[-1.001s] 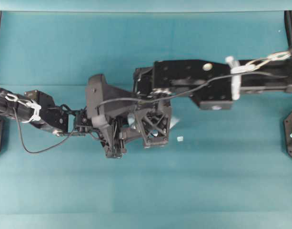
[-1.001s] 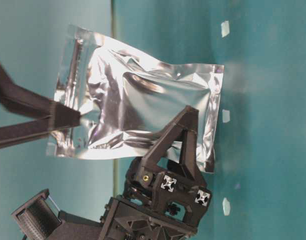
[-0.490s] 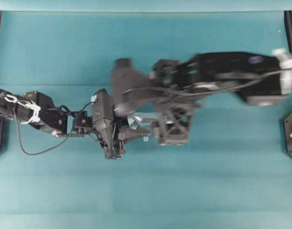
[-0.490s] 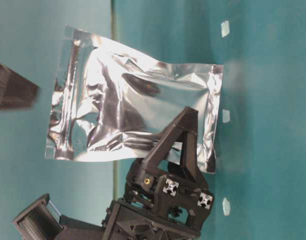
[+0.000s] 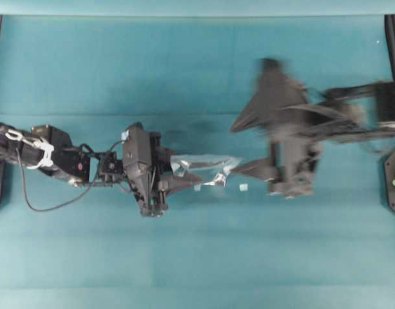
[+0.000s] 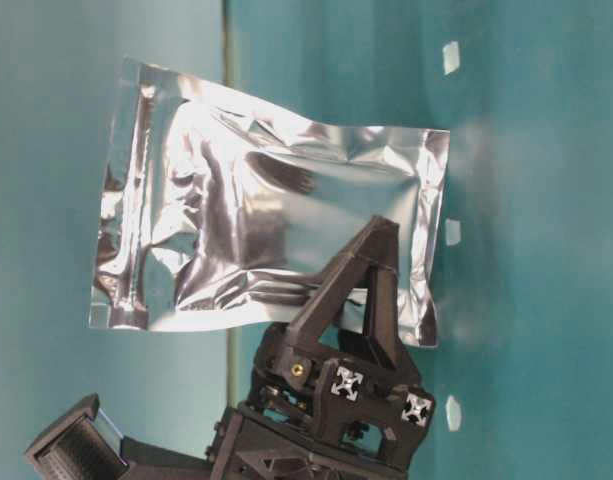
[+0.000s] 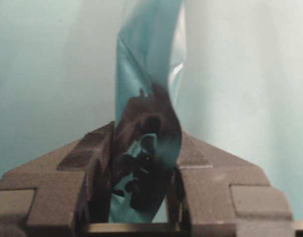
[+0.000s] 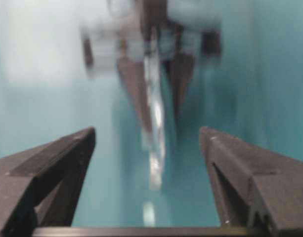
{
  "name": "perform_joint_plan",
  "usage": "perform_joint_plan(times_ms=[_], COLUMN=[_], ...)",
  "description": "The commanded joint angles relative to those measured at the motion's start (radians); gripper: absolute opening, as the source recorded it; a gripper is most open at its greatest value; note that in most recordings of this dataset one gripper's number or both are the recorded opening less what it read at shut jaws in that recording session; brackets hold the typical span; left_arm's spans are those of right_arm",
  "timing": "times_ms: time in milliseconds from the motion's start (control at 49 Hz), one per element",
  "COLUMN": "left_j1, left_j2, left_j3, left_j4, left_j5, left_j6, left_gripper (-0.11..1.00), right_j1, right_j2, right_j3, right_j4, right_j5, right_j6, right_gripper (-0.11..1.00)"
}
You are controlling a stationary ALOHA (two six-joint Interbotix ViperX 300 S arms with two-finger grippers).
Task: Hand over the silver zip bag and make it stand upright.
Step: 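Open the right gripper and retract the right arm to the right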
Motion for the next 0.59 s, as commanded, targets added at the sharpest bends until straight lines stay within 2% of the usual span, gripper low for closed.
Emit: perform_joint_plan(times_ms=[0,102,245,572], left_j1=[-0.012,-0.014,-0.017,-0.021], left_j2=[0.000,0.000,0.000,0.002], left_j3=[-0.002,0.000,0.002,0.000], left_j4=[0.003,0.003,0.003,0.003], left_j5=[0.003,0.002,-0.015,-0.031], left_j6=[0.000,0.000,0.000,0.000], left_gripper=[0.23,0.23,0.23,0.23], right_j1=[0.005,0.005,0.005,0.005], right_j2=[-0.106,-0.176,-0.218,-0.242], right_j3=[0.080,0.156,0.213,0.252], right_j4=[0.000,0.002,0.002,0.002], right_j5=[-0.130,-0.213,-0.219,-0.230], right_j6=[0.017,0.034,0.075,0.083], right_gripper=[0.94,0.94,0.94,0.94])
